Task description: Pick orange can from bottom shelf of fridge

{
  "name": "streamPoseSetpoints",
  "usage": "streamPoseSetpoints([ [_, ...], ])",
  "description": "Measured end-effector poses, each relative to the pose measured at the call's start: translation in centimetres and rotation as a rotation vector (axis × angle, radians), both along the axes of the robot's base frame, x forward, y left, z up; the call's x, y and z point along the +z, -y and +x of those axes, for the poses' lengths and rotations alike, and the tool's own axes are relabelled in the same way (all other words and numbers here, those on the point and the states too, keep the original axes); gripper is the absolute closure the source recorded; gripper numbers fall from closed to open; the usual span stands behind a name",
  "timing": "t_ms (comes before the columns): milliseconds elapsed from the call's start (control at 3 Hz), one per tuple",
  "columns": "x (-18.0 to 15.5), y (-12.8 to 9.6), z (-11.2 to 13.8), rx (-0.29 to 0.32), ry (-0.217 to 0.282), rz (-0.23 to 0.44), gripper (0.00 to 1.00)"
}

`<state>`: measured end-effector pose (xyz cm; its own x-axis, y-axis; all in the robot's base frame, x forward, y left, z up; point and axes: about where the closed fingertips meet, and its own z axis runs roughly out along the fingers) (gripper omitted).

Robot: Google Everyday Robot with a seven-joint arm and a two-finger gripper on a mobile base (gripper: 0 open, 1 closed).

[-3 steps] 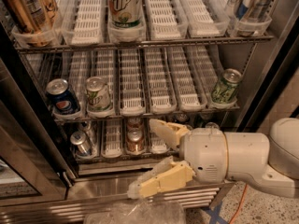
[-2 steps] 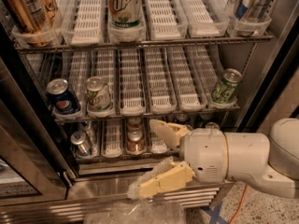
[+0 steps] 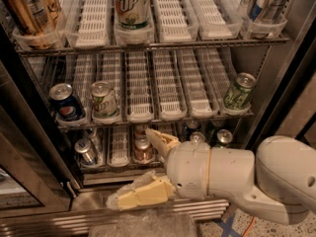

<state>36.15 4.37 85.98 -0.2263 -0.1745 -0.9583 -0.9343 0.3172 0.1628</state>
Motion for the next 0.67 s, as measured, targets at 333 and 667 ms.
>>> streamPoseSetpoints([
  [333, 0.02, -0.89, 1.34, -0.041, 0.048, -0.028, 0.00],
  [667, 0.08, -0.97, 1.24, -0.045, 0.052, -0.033, 0.00],
])
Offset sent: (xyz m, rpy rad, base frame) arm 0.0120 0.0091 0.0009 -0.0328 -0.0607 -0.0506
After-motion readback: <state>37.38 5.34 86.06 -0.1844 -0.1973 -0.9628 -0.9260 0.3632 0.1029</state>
